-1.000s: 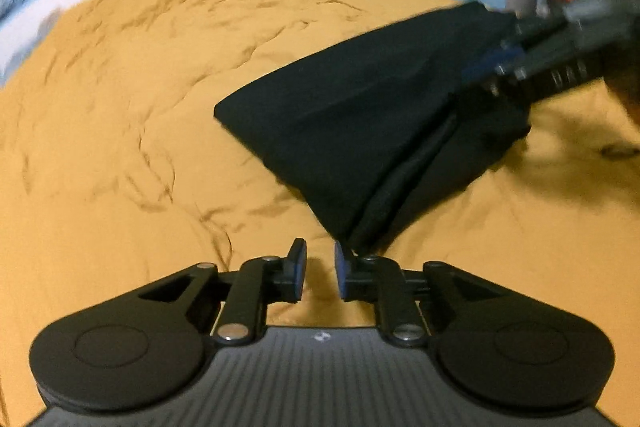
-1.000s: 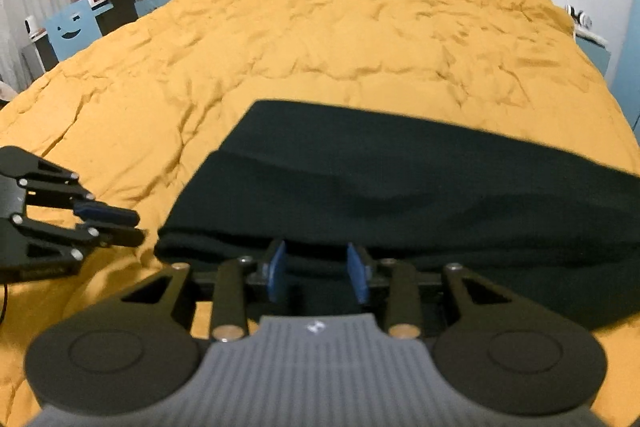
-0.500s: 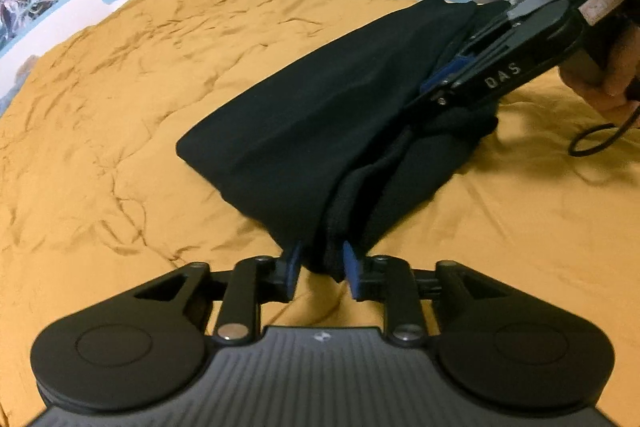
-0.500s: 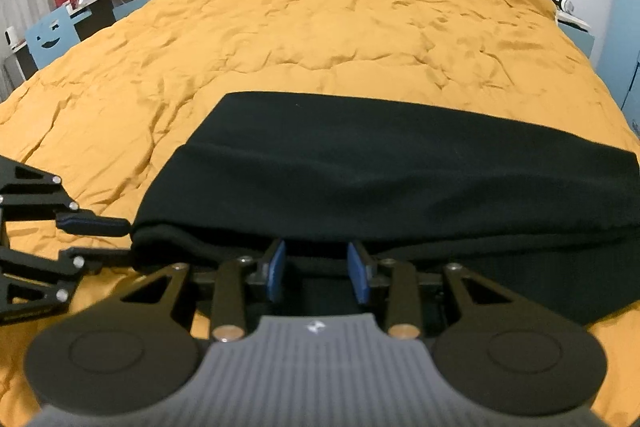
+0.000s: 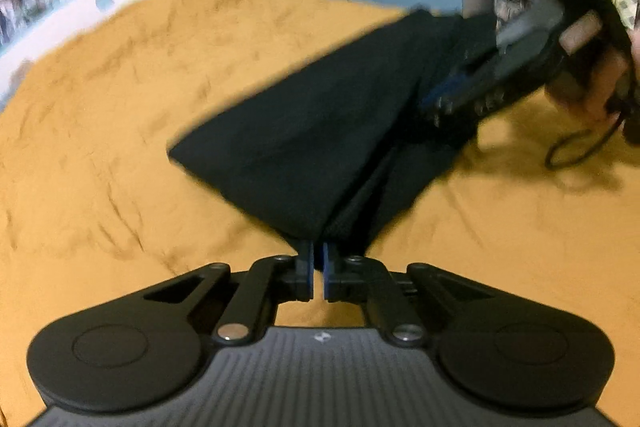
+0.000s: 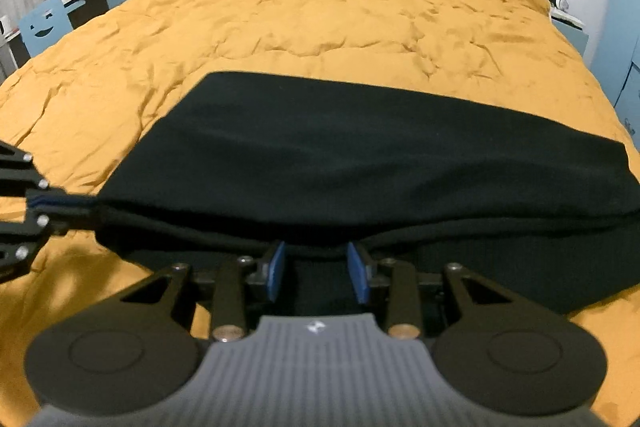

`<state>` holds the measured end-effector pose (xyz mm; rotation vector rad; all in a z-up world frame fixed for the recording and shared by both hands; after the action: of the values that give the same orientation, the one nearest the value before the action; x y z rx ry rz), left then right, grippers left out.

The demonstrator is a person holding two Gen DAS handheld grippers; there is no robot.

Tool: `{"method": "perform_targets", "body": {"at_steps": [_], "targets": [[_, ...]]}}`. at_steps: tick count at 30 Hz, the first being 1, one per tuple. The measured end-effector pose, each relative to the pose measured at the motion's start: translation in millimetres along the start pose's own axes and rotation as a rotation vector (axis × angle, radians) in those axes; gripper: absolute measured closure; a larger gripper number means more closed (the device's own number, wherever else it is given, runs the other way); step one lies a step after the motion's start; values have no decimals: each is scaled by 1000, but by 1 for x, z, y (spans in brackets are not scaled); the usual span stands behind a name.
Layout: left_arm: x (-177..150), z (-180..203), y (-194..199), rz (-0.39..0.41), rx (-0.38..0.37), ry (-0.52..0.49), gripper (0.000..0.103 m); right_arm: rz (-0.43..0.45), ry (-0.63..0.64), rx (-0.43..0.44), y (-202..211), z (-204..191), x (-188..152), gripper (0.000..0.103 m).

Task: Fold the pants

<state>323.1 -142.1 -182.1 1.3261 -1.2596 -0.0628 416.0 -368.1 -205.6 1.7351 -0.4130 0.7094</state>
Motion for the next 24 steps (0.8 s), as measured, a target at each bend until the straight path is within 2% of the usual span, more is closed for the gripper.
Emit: {"method": "perform_targets", "body": {"at_steps": [3,5,7,8,9,12,13,17,20,23,24], "targets": [[-13,-2,-17,-79,-40,71,103,-5,-11,2,1,1,-3,72],[-18,-5,-16,-124,-127,133,103,-5,-12,4,6,1,-6,71],[-22,-9,-12,-142,-124,162,103,-6,-6,6,12,2,-9,71],[-22,-16,-9,-147,-128,210,103,-2,-11,7,17,4,-10,70],[-21,-25,-6,-146,-143,271,100,7,-24,12,22,7,-11,68],[-15,-59,1,-102,-178,479,75,46,-91,10,40,22,-12,57],[-11,-72,1,-80,-179,543,70,57,-117,0,45,28,-13,54],[6,-118,-17,-34,-180,755,60,109,-256,-17,62,58,-15,53],[13,-146,-46,-30,-196,906,59,132,-268,-105,66,75,-6,54],[15,-162,-79,-36,-229,1023,59,177,-309,-122,65,94,6,55],[16,-165,-90,-36,-248,1055,59,189,-321,-124,62,100,10,59]]}}
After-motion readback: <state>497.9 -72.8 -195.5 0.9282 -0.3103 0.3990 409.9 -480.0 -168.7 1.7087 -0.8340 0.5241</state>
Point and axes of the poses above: each gripper's, at about its wrist camera, not at the fingertips, and y roughly against the way its jaws point, z to its right, x to its top, the point moved 5 cm from there along -y, roughly the way its jaws point, and after that the axes turned 5 degrees about x, right-handed, at the moved point
